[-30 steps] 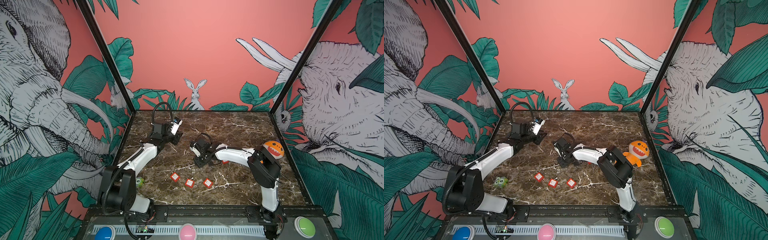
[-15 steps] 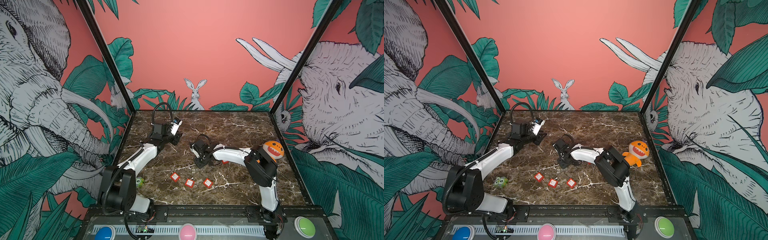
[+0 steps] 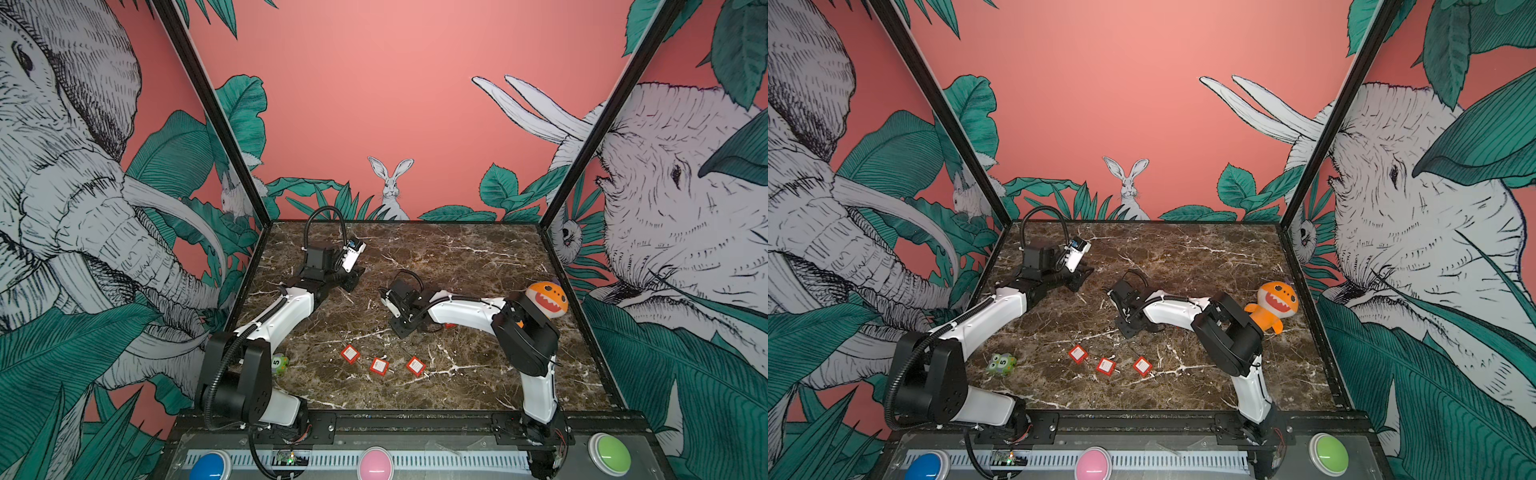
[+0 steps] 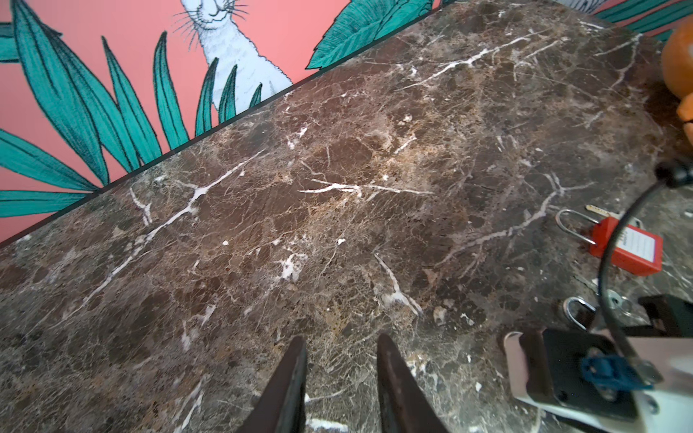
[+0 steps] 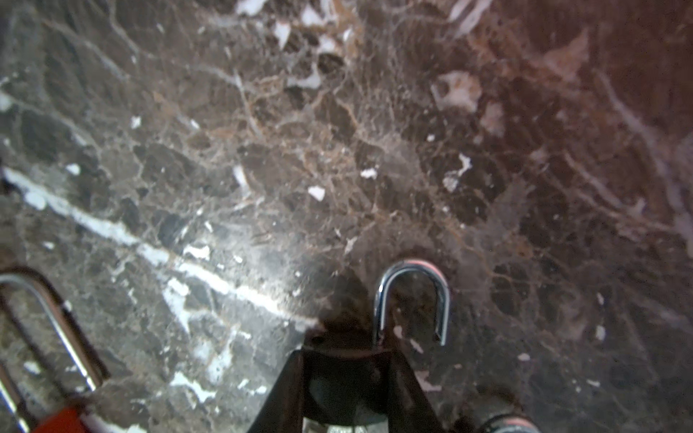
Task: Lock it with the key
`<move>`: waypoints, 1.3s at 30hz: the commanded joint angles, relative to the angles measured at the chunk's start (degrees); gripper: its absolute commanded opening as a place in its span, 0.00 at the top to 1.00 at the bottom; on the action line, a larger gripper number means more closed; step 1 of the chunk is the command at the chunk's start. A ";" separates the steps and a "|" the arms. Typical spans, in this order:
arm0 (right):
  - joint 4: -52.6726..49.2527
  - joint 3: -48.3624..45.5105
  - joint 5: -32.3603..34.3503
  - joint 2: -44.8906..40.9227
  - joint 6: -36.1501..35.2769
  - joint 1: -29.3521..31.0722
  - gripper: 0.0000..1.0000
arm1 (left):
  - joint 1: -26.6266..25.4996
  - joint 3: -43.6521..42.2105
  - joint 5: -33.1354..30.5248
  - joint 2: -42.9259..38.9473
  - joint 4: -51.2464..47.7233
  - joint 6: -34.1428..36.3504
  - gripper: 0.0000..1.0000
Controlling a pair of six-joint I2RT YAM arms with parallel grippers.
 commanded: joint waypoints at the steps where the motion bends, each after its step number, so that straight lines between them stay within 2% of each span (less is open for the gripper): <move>1: 3.74 -1.02 -3.72 -6.63 -8.84 -1.38 0.79 | 0.17 -1.80 6.29 -3.43 1.08 5.31 0.67; 4: 5.40 -3.36 -11.14 -11.48 -15.97 -4.66 0.79 | 0.27 -4.59 13.01 -5.26 3.78 11.53 0.67; 11: 6.36 -7.37 -33.34 -20.00 -30.42 -13.34 0.80 | 0.24 -13.06 27.08 -10.06 14.00 24.10 0.67; 14: 2.31 -6.95 -39.46 -20.53 -36.56 -15.77 0.80 | 0.16 -11.24 33.41 -9.39 9.33 30.80 0.67; 16: -1.22 -5.95 -41.24 -20.49 -40.18 -16.43 0.80 | 0.07 -9.79 37.82 -8.25 6.41 34.97 0.67; 19: -6.20 -3.90 -42.87 -20.54 -43.49 -17.06 0.80 | -0.63 -8.13 40.95 -7.21 2.87 40.49 0.67; 26: -9.84 -3.17 -44.47 -23.25 -45.91 -17.35 0.83 | -4.37 -1.98 40.56 -4.12 -13.68 57.40 0.67; 29: -9.98 -3.35 -45.11 -23.54 -46.27 -17.35 0.83 | -6.65 -2.16 36.93 -3.45 -12.03 58.94 0.67; 33: -10.76 -3.43 -44.85 -23.93 -46.91 -17.42 0.84 | -9.96 -4.86 29.95 -3.62 -2.78 57.16 0.67; 39: -10.85 -3.66 -45.43 -24.24 -47.19 -17.42 0.85 | -11.72 -4.84 28.65 -3.49 -2.03 59.05 0.67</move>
